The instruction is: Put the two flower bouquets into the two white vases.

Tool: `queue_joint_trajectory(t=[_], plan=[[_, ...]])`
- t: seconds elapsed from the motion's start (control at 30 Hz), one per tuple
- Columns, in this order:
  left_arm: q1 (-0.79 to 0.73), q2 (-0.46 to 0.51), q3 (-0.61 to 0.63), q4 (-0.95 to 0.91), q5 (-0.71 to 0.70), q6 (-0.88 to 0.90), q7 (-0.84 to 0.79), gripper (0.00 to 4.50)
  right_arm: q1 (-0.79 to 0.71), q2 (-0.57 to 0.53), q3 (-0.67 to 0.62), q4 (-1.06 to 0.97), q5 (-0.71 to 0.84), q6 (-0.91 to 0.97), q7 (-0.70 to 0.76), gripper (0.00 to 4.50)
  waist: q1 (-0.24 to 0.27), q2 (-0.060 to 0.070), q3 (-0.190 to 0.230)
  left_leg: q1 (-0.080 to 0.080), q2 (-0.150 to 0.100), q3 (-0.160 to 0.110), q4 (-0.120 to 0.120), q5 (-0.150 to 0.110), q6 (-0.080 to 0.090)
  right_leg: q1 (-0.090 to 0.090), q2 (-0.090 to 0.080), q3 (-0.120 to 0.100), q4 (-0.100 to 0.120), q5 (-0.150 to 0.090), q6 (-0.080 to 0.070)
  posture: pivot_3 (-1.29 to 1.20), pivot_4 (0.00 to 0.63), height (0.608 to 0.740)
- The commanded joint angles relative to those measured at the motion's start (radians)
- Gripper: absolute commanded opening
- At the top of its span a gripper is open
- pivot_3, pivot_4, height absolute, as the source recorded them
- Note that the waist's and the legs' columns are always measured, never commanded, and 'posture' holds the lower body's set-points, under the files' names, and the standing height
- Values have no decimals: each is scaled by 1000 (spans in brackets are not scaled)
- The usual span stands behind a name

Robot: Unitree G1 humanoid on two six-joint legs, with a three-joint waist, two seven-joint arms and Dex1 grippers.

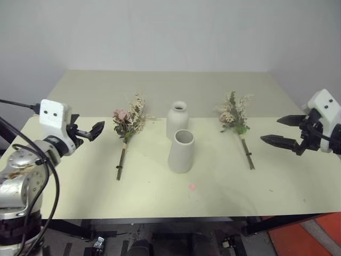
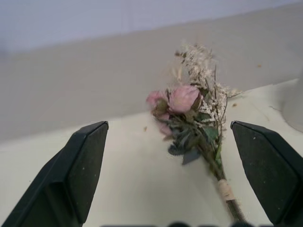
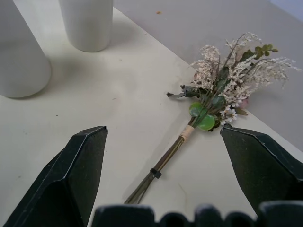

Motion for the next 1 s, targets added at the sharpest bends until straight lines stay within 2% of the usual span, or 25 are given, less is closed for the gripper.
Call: queue_joint_trajectory(t=[0.03, 0.1, 0.27, 0.43, 0.67, 0.73, 0.83, 0.9, 0.93, 1.0], plan=[[-135, -65, -68, -4, -1, 212, 123, 4500, -97, -16, 33, 19, -9, -4, -11, 4481, 4, 0, 0, 0, 0, 0, 0, 0, 0, 0, 0, 0, 0, 0, 0, 0, 150, 740], [-181, -121, -74, 31, -12, 302, 146, 4500, -136, -24, 61, 23, 1, -10, 25, 4481, 4, 0, 0, 1, -1, -1, 0, 0, 0, 2, 0, 0, -1, 0, 0, 0, 150, 740], [-215, -176, -157, 116, 48, 354, 181, 4500, -276, -15, 189, 69, -40, -57, 100, 4481, -9, 0, 0, 1, 0, -1, -3, -1, 1, 1, 0, 0, 0, 0, 0, 0, 150, 740], [-254, -165, -250, 221, 111, 325, 167, 4500, -405, 31, 270, 93, -64, -82, 132, 4481, -7, 0, 0, 0, -1, -1, -3, -1, 1, -1, 0, 0, -3, 0, 0, 0, 150, 740], [-356, -183, -246, 447, 146, 308, 128, 4500, -396, 38, 248, 37, -47, -67, 139, 4481, 7, 0, 0, -2, -1, -2, -3, -1, 1, -1, -1, -1, -4, 0, 0, 0, 150, 740], [-379, -172, -278, 502, 157, 297, 93, 4500, -367, 40, 231, 35, -48, -66, 125, 4481, 9, 0, 0, -3, -2, -2, -3, -1, 1, -1, -2, -2, -4, 0, 0, 0, 150, 740], [-429, -183, -244, 581, 144, 313, 66, 4500, -325, 40, 220, 28, -63, -69, 103, 4481, 9, 0, 0, -4, -3, -3, -3, -1, 1, -1, -3, -3, -2, 0, 0, 0, 150, 740], [-469, -192, -196, 661, 127, 336, 49, 4111, -298, 48, 197, 16, -54, -61, 84, 4500, 8, 0, 0, -5, -4, -3, -3, -1, 1, -2, -4, -3, -2, 0, 1, 0, 150, 740], [-482, -183, -212, 677, 132, 342, 36, 3938, -282, 49, 185, 8, -50, -57, 73, 4500, 8, 0, 0, -5, -4, -3, -3, -1, 1, -2, -4, -3, -2, 0, 1, 0, 150, 740], [-504, -171, -231, 695, 134, 369, 12, 3300, -244, 51, 157, -10, -42, -49, 51, 4500, 6, 0, 0, -6, -4, -3, -3, -1, 1, -4, -4, -3, -1, 0, 1, 0, 150, 740]])
